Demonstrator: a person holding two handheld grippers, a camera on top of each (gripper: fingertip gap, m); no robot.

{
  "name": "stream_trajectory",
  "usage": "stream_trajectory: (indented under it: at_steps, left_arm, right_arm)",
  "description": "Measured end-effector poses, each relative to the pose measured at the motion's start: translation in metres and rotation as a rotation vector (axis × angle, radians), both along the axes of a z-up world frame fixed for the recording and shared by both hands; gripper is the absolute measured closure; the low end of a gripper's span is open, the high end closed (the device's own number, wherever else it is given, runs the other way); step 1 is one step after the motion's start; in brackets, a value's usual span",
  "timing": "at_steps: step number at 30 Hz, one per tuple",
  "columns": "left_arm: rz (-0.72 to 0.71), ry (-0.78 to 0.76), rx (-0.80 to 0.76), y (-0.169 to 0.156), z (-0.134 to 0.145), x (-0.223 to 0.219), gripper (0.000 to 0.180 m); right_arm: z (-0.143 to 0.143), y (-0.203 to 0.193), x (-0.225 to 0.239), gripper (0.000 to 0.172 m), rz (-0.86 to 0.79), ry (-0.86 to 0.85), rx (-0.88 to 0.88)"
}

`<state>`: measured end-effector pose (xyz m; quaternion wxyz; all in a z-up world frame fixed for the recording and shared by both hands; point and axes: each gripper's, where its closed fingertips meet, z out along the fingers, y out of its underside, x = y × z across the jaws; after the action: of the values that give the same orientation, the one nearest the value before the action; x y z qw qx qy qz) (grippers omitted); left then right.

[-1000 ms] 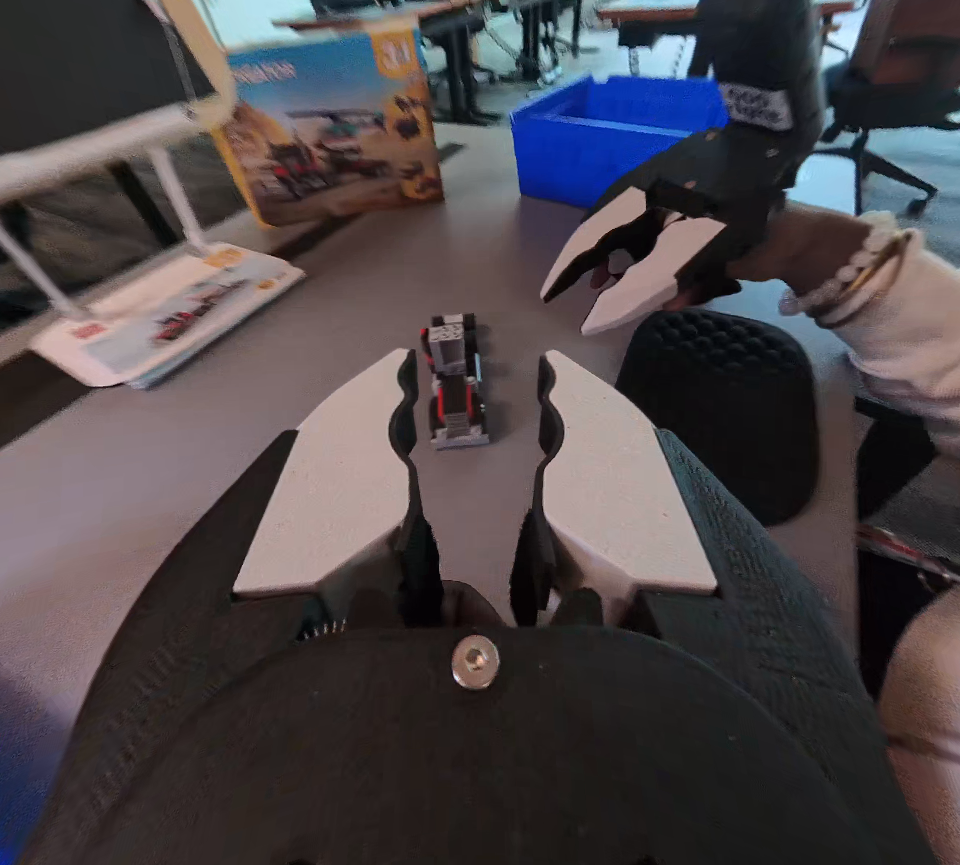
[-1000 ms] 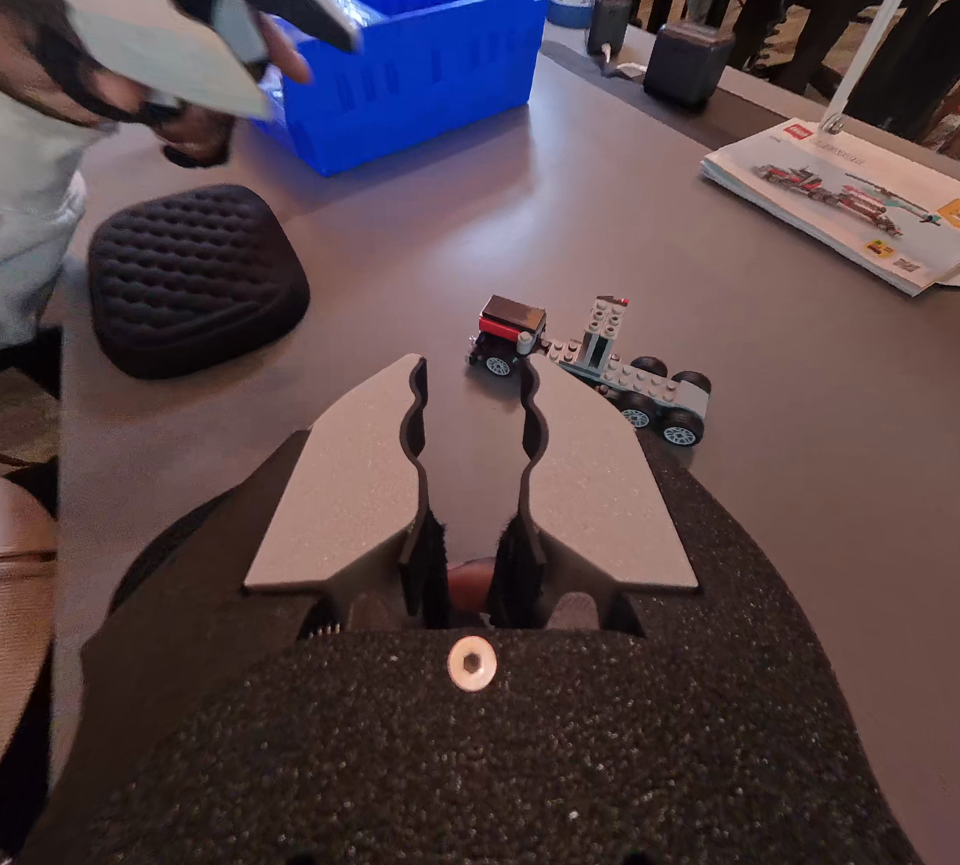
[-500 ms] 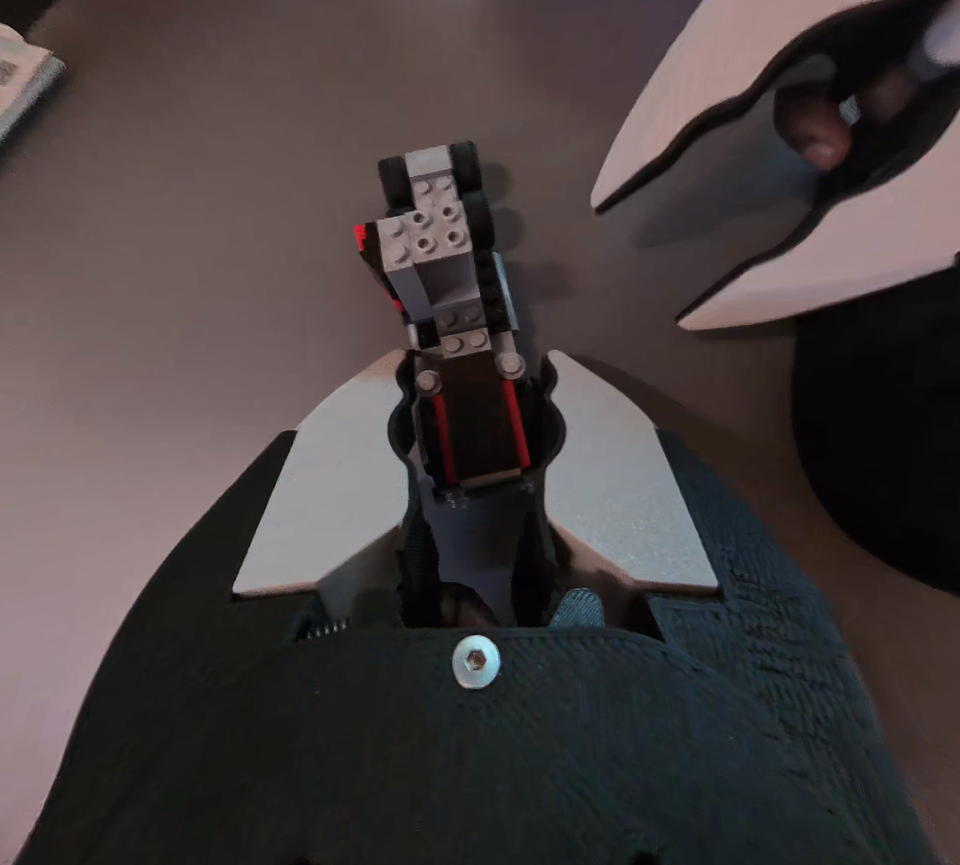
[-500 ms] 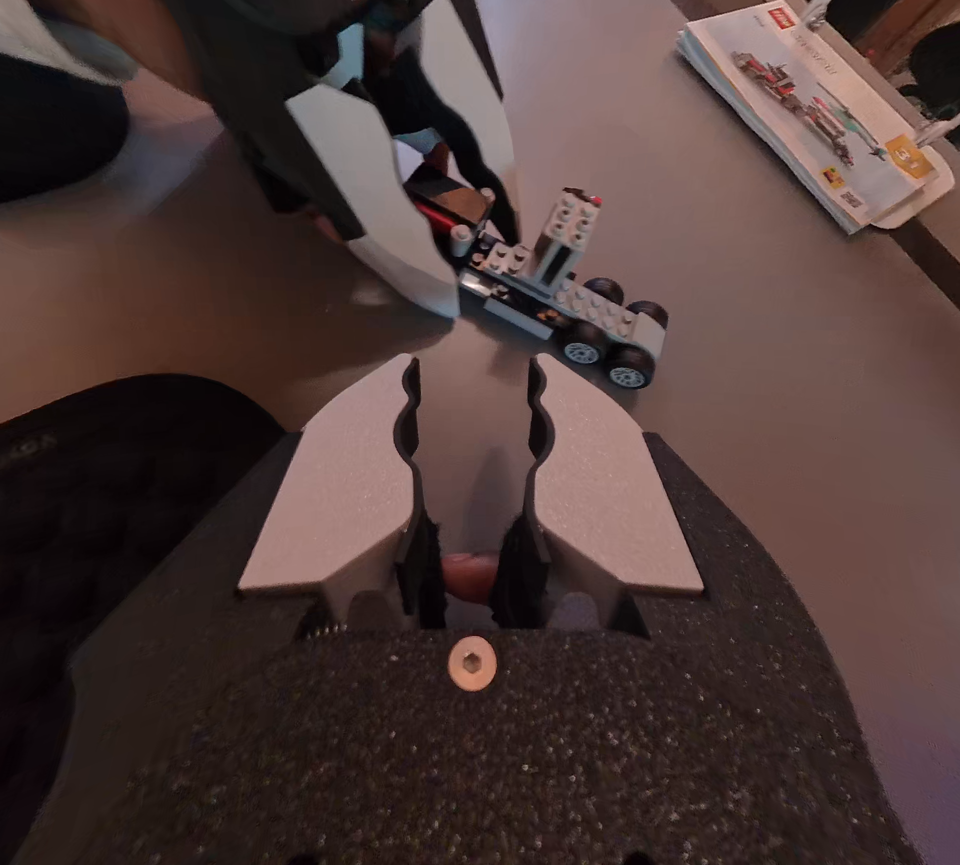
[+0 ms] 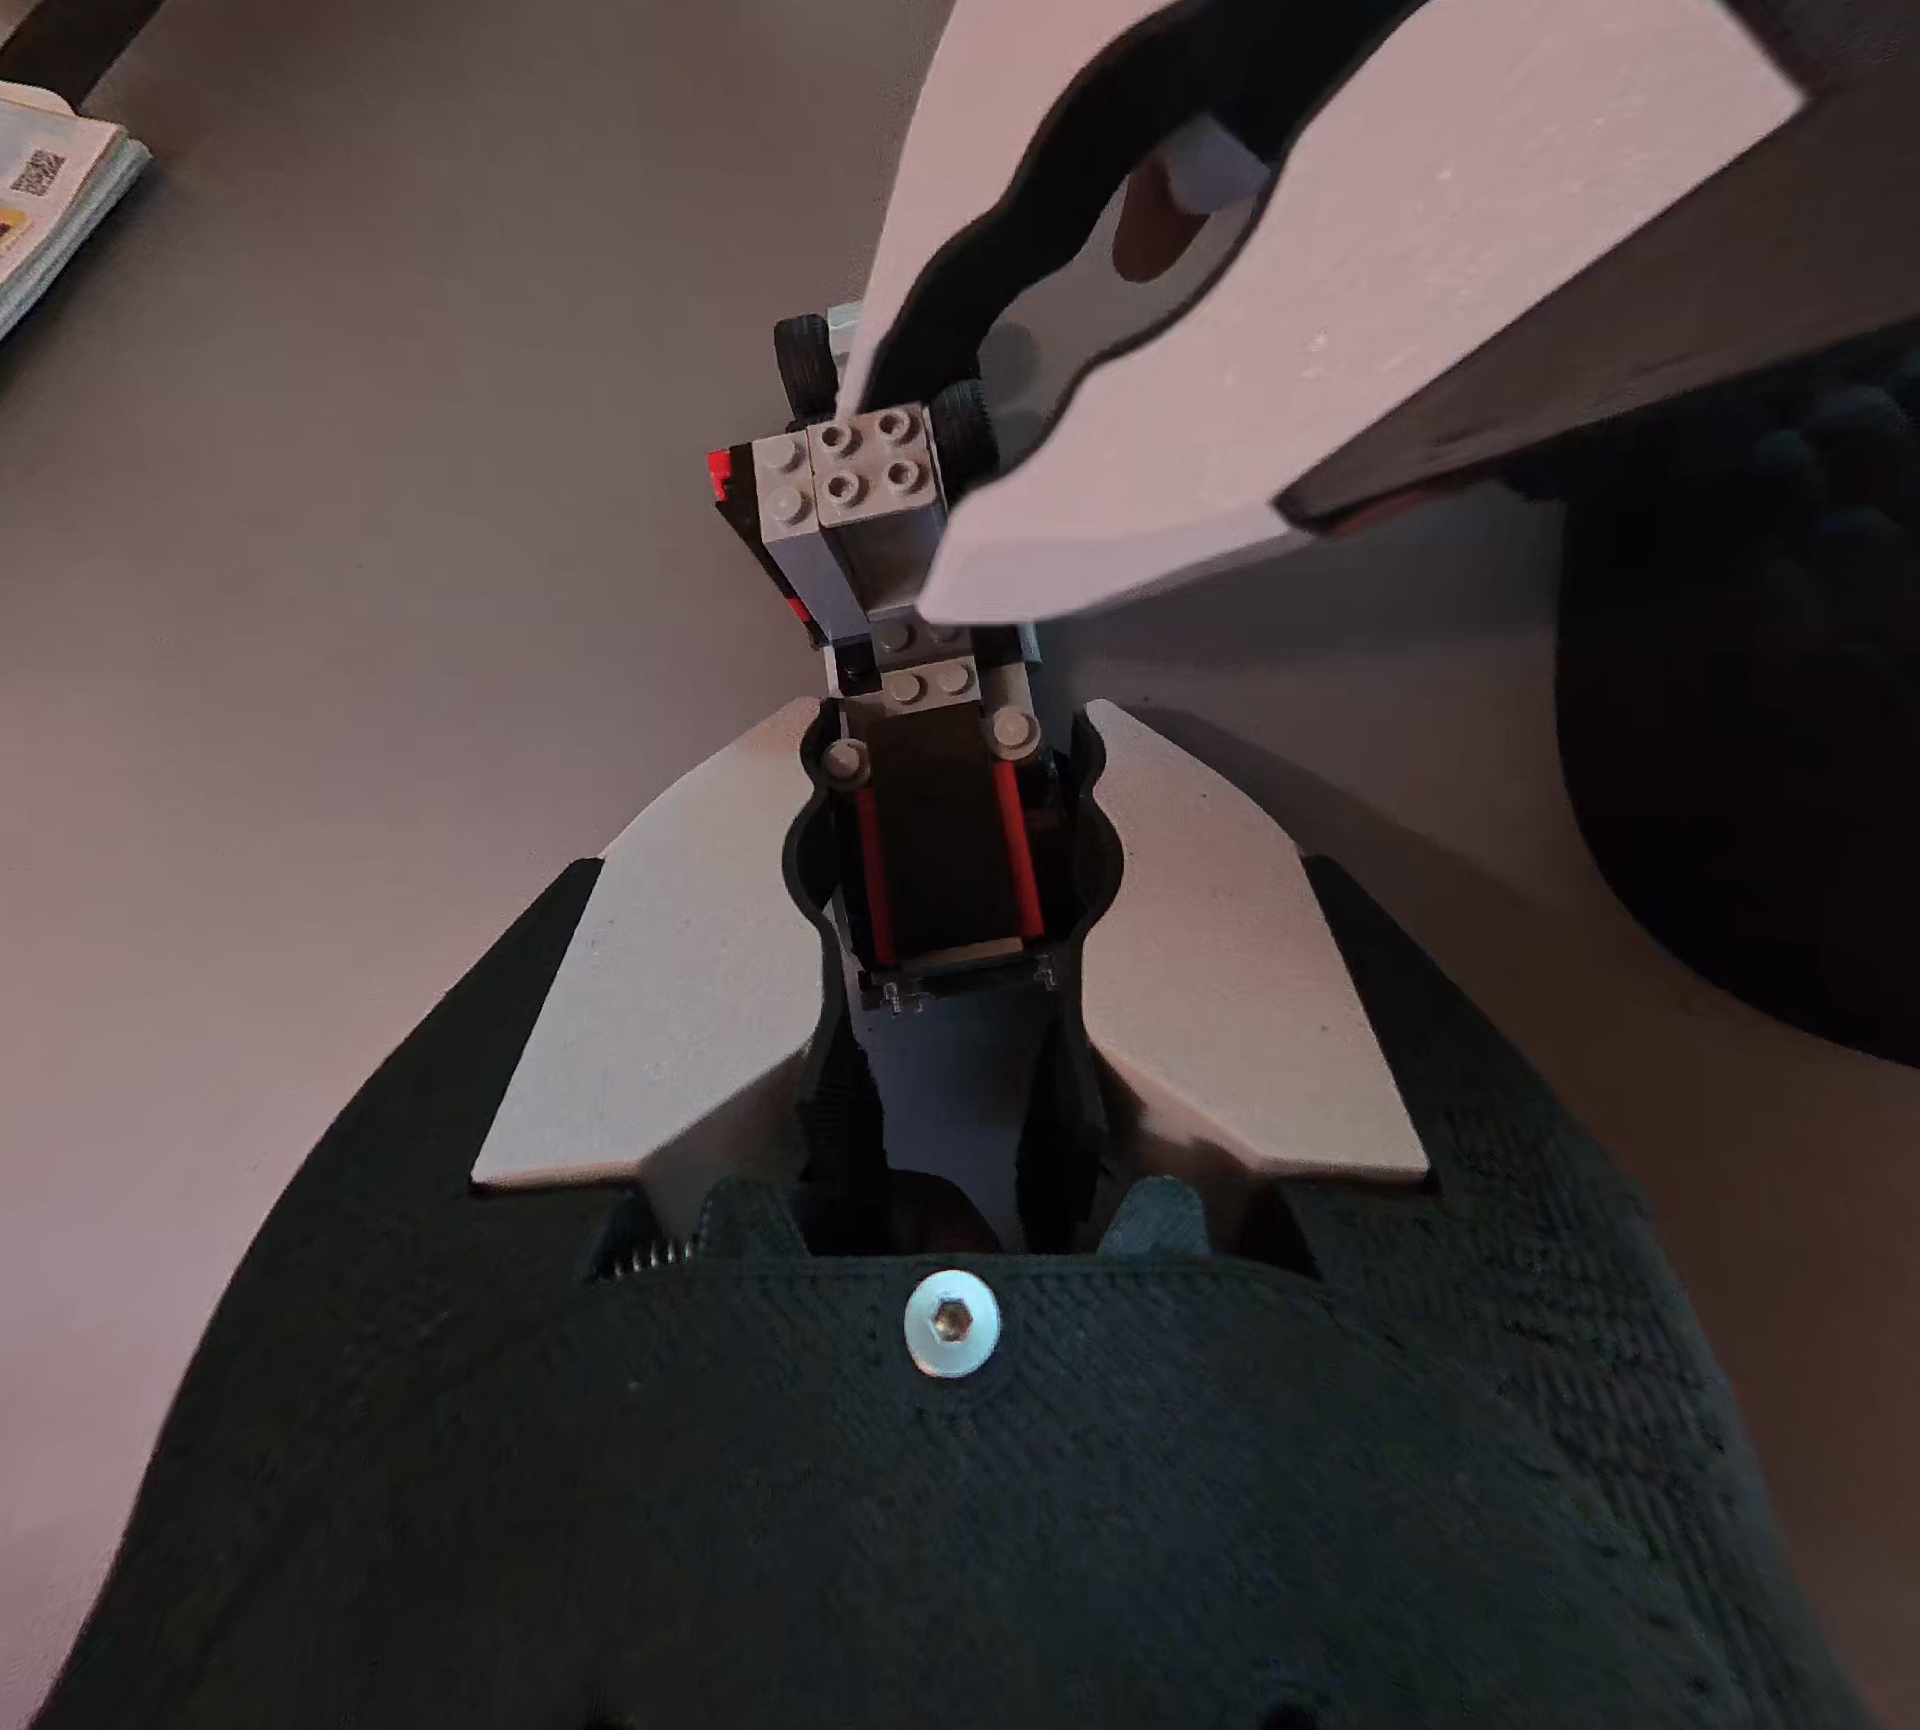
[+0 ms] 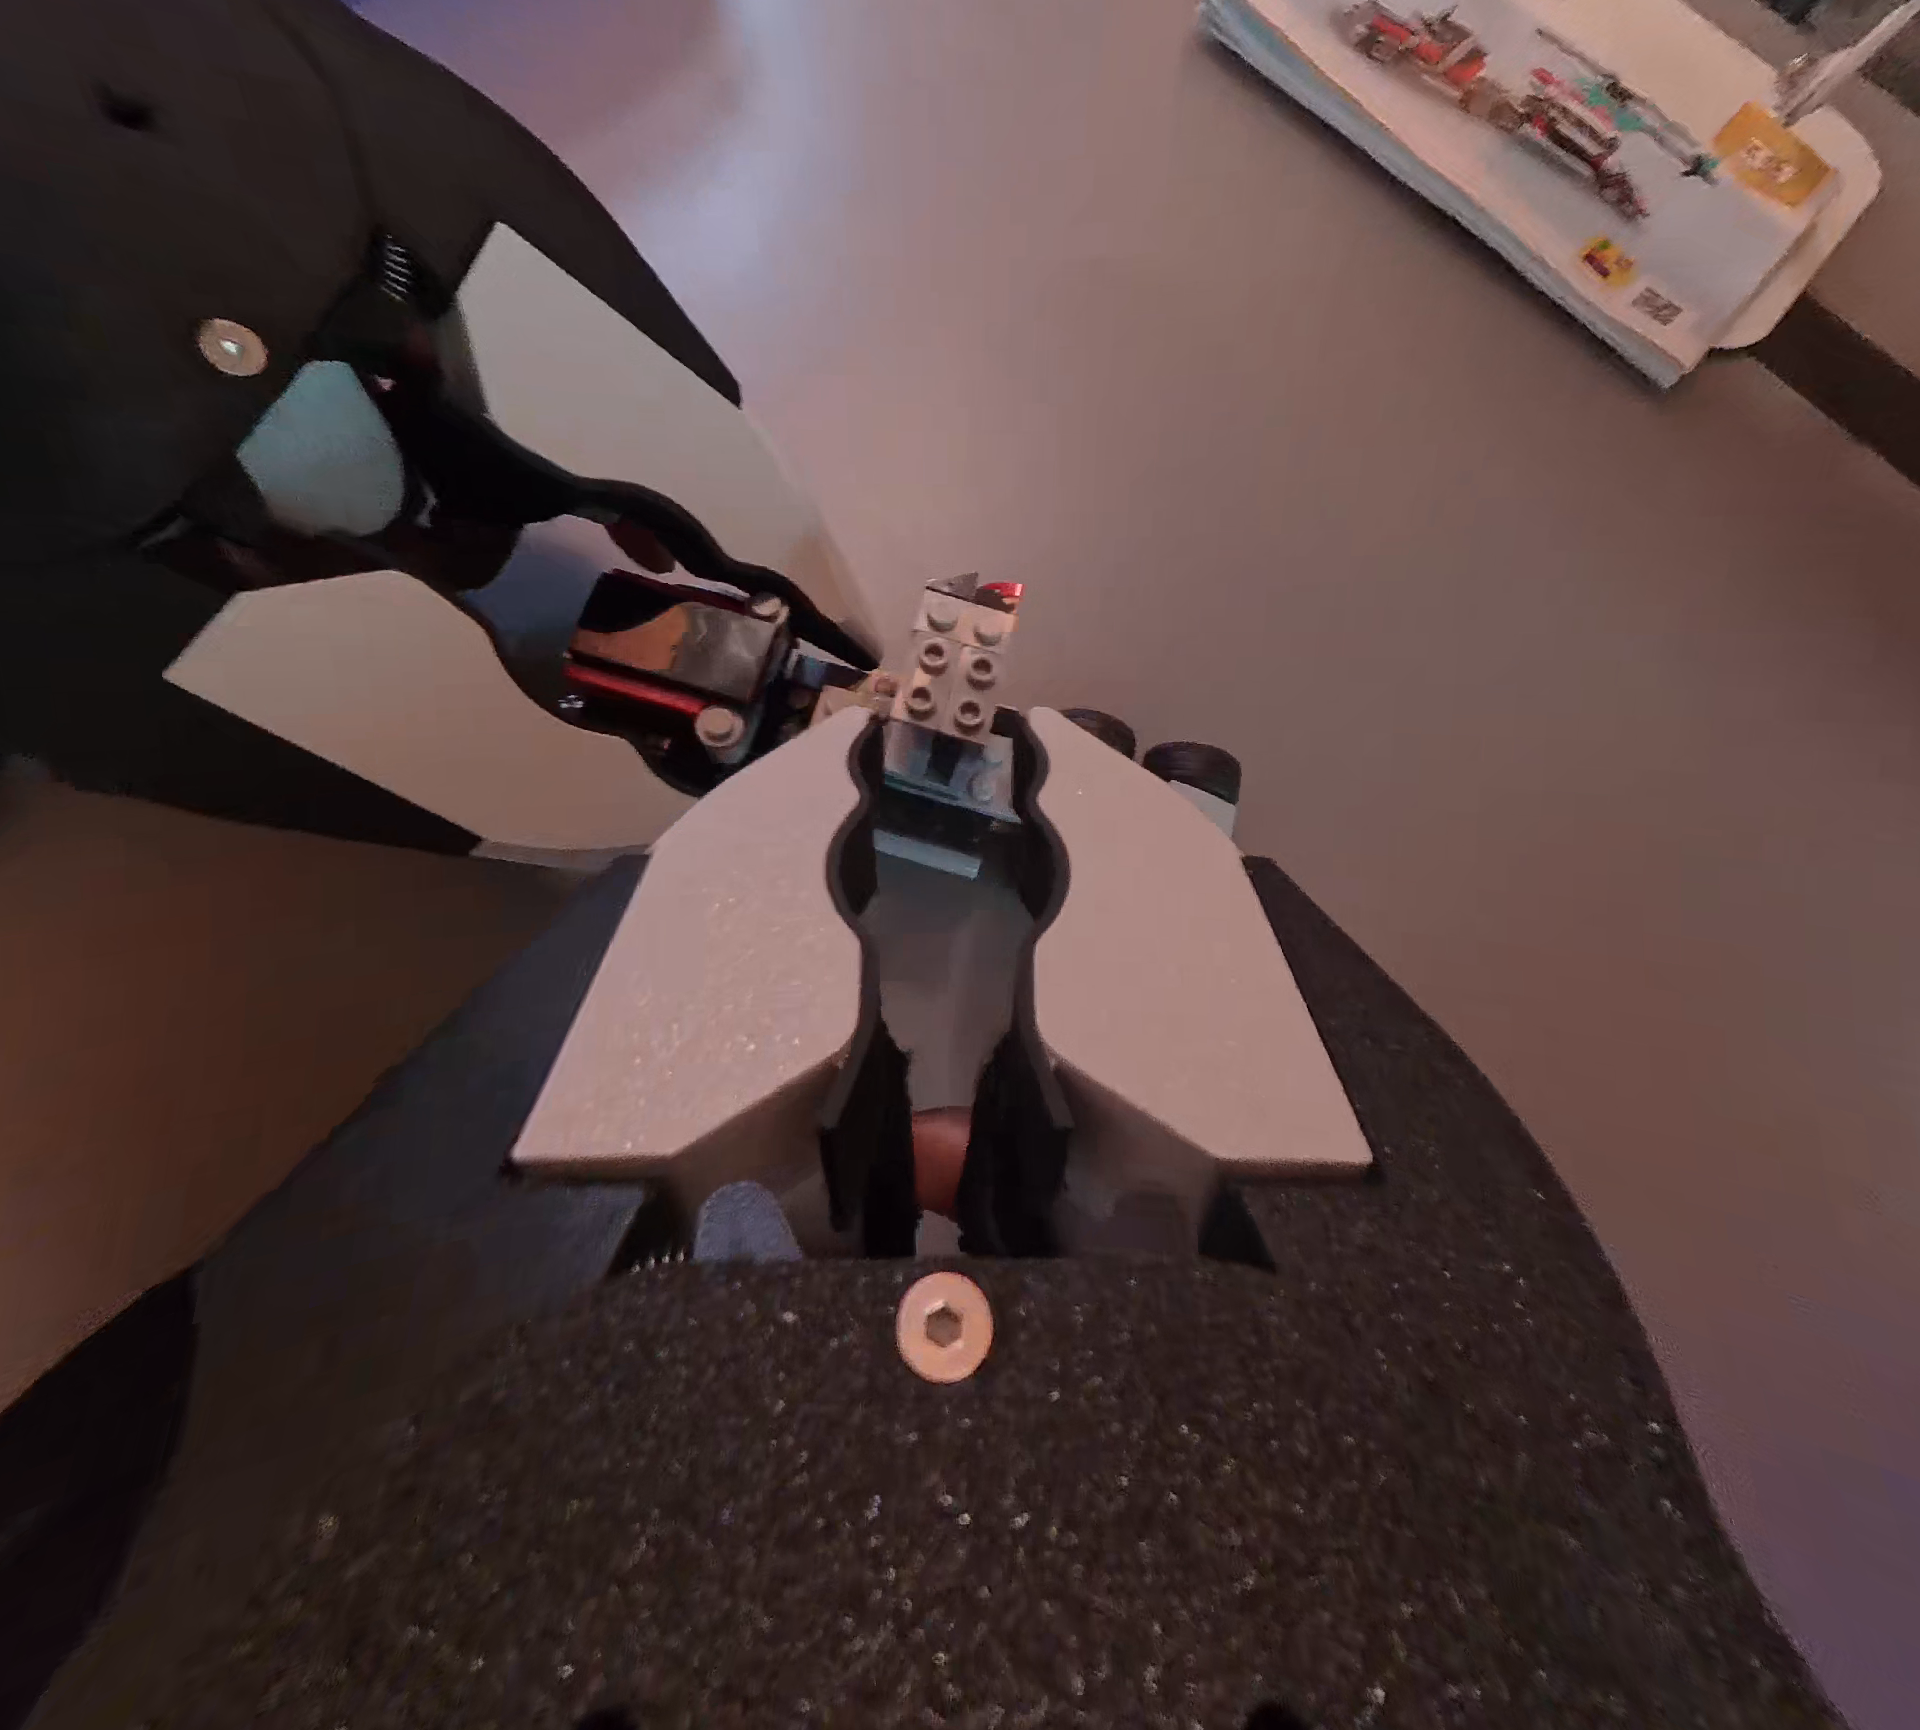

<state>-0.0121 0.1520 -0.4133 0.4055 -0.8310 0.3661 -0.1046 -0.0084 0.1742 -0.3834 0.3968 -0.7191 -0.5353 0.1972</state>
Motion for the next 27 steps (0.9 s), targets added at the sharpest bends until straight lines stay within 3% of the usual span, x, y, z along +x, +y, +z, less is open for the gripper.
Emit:
stream_trajectory:
  at_steps: [7, 13, 19, 24, 27]
  left_arm:
    - [0.017, -0.039, -0.032, 0.0, 0.0005, -0.0003, 0.138]
    - [0.011, -0.023, -0.024, -0.0018, 0.0, 0.0012, 0.138]
    - [0.012, 0.018, 0.008, -0.0014, -0.0007, 0.0013, 0.138]
    - [0.005, 0.018, 0.008, -0.0015, -0.0008, 0.0018, 0.138]
    - [0.002, 0.017, 0.008, -0.0018, -0.0007, 0.0019, 0.138]
  right_arm:
    - [0.0008, 0.0027, -0.0034, 0.158, 0.028, 0.034, 0.063]
    - [0.0008, 0.0003, -0.0018, 0.159, 0.017, 0.153, -0.113]
    - [0.0013, 0.0003, -0.0004, 0.159, 0.038, 0.06, 0.032]
    - [0.0007, 0.0004, 0.0007, 0.159, 0.033, 0.108, -0.046]
    - [0.0005, -0.0002, 0.001, 0.159, 0.041, 0.078, -0.008]
